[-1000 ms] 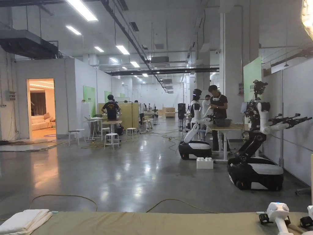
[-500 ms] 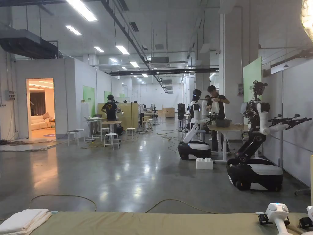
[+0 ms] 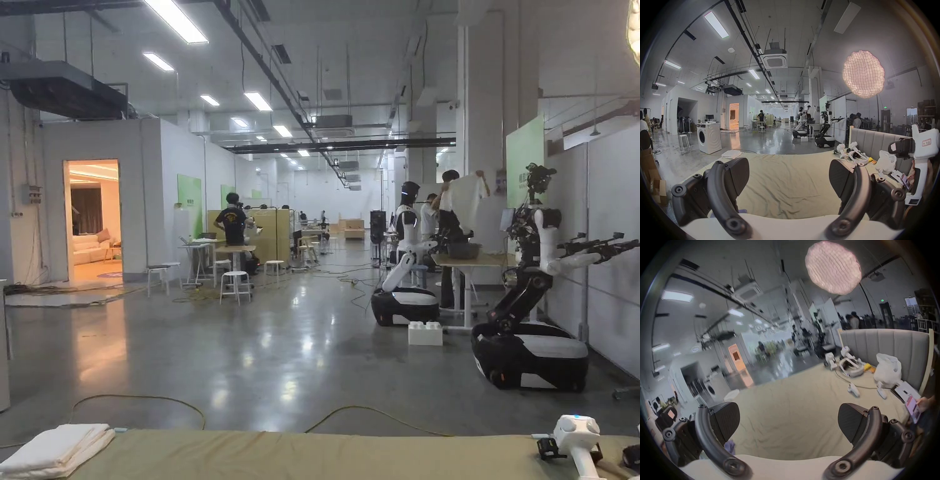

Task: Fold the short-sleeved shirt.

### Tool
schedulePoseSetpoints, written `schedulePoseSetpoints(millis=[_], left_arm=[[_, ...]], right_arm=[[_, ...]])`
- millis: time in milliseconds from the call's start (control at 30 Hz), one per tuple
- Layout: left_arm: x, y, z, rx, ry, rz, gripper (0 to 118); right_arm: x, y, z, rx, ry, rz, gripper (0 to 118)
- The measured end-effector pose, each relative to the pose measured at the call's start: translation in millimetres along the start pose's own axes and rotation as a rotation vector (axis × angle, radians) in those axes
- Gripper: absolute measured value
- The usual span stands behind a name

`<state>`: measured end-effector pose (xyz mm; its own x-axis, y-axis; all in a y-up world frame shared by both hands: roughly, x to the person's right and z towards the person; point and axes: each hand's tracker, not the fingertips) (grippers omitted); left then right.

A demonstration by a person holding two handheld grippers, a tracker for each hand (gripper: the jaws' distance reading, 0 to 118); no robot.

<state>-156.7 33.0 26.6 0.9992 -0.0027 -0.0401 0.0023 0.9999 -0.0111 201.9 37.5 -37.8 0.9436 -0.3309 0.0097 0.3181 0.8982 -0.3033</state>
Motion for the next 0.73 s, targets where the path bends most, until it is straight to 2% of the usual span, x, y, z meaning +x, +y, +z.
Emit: schedulePoseSetpoints(millis=[33, 67, 133, 200, 333, 533, 733], left_arm=[[0, 1, 0, -0.001, -0.003, 0.003, 104], [0, 2, -1, -0.004, -0.008, 0.007, 104], [-2, 3, -1, -0.007, -0.019, 0.027, 104], [-2, 4, 0, 0.006, -0.029, 0.027, 104], [-1, 5, 1, 0.009, -0.021, 0.001, 104], [-2, 3, 1, 0.005, -0.024, 0.008, 104], [-2, 2, 1, 0.005, -0.029, 0.011, 104]], right_arm=[[-2, 4, -2, -0.076, 0.038, 0.066, 118], [-4, 2, -3, -0.073, 0.085, 0.069, 118], [-3, -6, -1, -0.010, 0.118, 0.009, 118], [-5, -7, -3, -0.067, 0.156, -0.002, 118], [-3, -10, -8, -0.122, 0.131, -0.024, 118], [8, -11, -10, -0.139, 0.175, -0.081, 118], [25, -16, -16, -0.110, 0.079, -0.083, 118]])
